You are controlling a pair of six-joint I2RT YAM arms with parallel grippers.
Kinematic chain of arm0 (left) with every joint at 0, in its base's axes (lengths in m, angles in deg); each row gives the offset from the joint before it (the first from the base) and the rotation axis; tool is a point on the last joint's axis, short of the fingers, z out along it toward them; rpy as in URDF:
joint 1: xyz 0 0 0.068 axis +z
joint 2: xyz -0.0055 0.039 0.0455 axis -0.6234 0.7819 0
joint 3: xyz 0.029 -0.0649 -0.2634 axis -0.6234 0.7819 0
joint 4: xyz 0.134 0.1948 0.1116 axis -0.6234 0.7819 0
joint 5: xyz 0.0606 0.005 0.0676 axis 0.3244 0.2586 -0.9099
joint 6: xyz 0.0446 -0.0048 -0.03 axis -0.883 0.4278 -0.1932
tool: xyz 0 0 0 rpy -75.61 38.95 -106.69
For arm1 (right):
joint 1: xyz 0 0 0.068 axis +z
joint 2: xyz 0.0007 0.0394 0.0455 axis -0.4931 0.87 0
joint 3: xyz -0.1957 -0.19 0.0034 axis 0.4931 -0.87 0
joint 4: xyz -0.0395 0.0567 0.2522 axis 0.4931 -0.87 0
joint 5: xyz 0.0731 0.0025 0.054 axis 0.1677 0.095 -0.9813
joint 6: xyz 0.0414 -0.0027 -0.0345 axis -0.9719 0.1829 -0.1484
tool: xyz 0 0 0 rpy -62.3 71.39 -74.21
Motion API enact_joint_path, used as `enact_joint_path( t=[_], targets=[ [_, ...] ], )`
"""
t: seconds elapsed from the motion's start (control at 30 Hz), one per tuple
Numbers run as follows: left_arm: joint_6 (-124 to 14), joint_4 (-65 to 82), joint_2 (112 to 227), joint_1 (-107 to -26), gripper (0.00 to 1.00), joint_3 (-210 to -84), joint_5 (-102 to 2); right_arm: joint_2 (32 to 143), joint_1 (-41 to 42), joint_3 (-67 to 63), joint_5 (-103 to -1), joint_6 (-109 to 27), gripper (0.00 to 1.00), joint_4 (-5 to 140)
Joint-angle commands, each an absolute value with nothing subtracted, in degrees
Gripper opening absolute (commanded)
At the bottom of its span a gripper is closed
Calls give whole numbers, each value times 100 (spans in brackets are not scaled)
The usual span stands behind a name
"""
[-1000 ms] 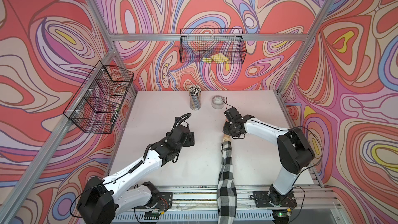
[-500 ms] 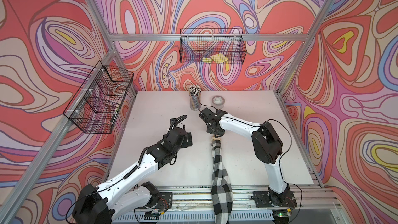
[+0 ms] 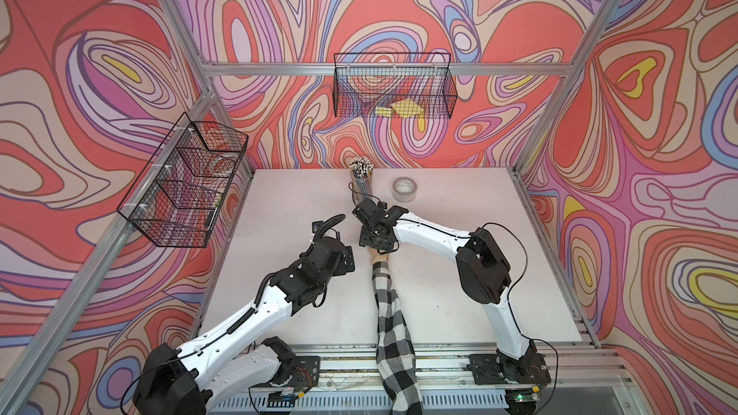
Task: Take off the watch
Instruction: Adjust the hand at the center of the board.
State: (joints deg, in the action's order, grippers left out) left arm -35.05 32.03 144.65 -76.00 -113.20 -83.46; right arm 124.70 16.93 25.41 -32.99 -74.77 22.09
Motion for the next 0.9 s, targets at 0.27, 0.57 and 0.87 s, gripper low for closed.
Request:
enact_joint_path(
  t=[0.27, 0.57, 0.87],
  targets=[
    [-3333, 3473, 14660, -7539, 99, -11435, -8468, 11275, 1159, 1092, -4276, -6876, 68, 3370],
    [-3225, 3255, 14776, -7477, 99, -11373, -8039, 10210, 671, -417, -4594, -6380, 67, 3936],
    [-3143, 2804, 15403, -7248, 99, -11577, -7103, 9584, 658, -1443, -4856, -6329, 67, 4424]
  ],
)
